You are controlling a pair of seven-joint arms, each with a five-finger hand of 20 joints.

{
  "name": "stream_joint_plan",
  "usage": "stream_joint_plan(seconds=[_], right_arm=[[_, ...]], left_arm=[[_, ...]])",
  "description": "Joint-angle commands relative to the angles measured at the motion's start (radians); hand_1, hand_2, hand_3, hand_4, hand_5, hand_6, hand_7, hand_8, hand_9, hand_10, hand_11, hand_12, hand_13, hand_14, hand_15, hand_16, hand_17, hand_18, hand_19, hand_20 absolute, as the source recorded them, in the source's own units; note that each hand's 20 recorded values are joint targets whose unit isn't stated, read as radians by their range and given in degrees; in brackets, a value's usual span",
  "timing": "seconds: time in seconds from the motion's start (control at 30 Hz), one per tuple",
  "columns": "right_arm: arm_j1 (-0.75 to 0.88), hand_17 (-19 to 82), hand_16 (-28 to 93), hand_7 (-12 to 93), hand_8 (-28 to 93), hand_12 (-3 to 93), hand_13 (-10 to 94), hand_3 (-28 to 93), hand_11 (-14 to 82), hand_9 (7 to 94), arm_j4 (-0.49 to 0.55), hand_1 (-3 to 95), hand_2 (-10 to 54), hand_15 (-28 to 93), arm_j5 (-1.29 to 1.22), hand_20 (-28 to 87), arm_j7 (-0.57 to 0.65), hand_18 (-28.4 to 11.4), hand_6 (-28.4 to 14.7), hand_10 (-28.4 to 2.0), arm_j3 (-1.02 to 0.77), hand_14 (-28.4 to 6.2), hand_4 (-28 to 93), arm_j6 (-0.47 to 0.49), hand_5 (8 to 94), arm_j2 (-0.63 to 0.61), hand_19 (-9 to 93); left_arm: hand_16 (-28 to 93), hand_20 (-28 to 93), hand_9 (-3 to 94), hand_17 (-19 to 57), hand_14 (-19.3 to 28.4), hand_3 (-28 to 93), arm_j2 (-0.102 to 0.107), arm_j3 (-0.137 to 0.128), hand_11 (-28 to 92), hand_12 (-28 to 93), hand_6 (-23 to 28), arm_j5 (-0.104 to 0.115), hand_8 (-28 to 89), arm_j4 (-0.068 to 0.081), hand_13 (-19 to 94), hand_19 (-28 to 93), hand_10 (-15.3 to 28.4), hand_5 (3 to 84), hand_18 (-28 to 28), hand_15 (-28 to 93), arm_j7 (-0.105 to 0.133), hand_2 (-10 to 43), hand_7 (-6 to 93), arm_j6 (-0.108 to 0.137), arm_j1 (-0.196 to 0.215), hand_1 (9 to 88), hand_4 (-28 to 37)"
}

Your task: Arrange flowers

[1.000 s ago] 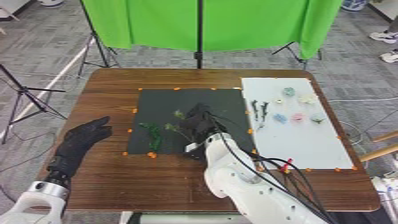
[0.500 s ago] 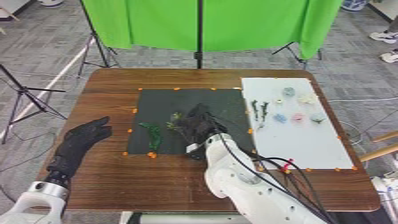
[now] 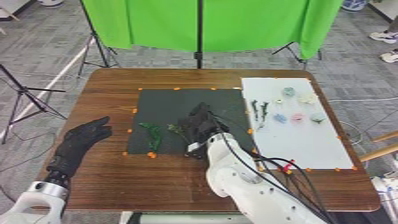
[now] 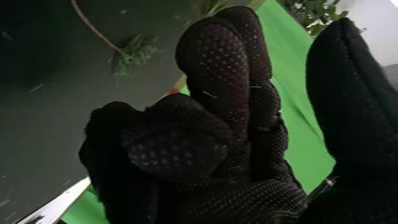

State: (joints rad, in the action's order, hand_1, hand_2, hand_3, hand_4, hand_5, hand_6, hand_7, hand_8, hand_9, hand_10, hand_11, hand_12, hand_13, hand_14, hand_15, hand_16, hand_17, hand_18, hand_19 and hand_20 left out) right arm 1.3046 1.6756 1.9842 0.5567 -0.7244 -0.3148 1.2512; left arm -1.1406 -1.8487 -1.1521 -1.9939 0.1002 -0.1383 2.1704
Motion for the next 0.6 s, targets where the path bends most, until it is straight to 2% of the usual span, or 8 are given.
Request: stream_joint_plan(seconds=[0.03,0.6], right_arm=[[0.048,70,28,35,-8,28.5,94,62,38.5,90.1,0.050,31.5,-9.5,61,0.111,52,-0.006,-12.1,-4.1,-13.3,-0.029,-2.4,-10,0.026,79.9,-0.054,93],[0.088,71,26,34,-8,28.1,94,61,37.9,91.9,0.135,29.7,-9.5,63,0.063,53,-0.012,-12.9,-4.2,-13.3,0.004,-3.1,-9,0.134,82.6,-0.098,93]], left_arm=[[1,19,42.3,9.7,18.6,65,-0.011,-0.016,16,11,6.0,-0.004,-5,-0.004,36,8,14.5,43.4,12.8,13,-0.013,2.3,7.7,-0.006,0.022,26.2,-21.4],[1,19,42.3,9.7,18.6,65,-0.009,-0.015,16,11,6.0,-0.005,-5,-0.003,35,9,14.4,43.5,12.8,13,-0.016,2.5,7.7,-0.012,0.016,26.3,-21.3]])
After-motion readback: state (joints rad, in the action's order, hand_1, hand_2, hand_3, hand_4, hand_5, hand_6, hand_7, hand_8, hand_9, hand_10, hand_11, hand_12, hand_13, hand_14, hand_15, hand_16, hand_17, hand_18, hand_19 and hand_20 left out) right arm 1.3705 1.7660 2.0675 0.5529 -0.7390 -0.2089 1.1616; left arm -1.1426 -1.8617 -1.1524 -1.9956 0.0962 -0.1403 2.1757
